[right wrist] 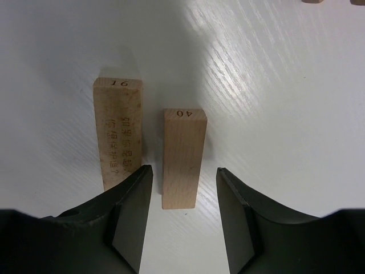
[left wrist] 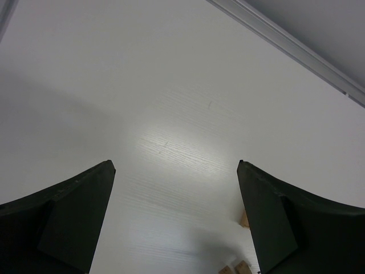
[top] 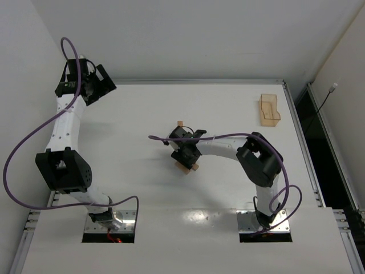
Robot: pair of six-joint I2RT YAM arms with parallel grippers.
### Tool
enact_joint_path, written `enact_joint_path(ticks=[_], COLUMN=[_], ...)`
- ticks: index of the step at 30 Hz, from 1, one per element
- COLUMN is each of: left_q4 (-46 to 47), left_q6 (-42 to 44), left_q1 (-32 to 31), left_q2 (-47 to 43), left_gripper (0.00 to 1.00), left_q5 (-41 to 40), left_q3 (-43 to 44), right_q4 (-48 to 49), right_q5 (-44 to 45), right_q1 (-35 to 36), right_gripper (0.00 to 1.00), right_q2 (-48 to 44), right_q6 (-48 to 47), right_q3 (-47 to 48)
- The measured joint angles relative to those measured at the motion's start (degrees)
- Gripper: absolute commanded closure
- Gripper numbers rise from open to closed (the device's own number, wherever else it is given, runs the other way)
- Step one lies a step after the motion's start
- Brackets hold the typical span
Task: Build the wood block tower
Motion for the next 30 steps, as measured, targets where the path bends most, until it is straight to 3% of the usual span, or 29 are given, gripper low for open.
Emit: enact_joint_path(ticks=[12,17,20,21,22,30], left_q4=[0.0,0.0,0.0,0.0,0.0,1.2], left_q6=[0.0,0.0,0.0,0.0,0.0,-0.5], left_q1=[0.0,0.0,0.0,0.0,0.0,0.0], left_q2=[0.0,0.0,0.0,0.0,0.0,-0.4], left_gripper=[0.13,0.13,0.13,0.13,0.13,0.13], left_q5=[0.0,0.0,0.0,0.0,0.0,0.2], left_q3=[0.0,0.0,0.0,0.0,0.0,-2.5], right_q4=[0.0,0.0,0.0,0.0,0.0,-0.1], right_q5=[-2.1,-2.3,-2.3,-2.4,-2.5,-2.6], right_q1=[0.0,0.0,0.0,0.0,0.0,0.0], right_gripper=[0.64,0.75,0.86,0.97,1.00,1.00], right_q2=[0.1,0.2,0.2,0.2,0.2,-1.6], right_q6=[0.0,-0.1,-0.1,-0.2,-0.2,-0.2], right_q3=[0.0,0.0,0.1,0.1,0.1,-0.3])
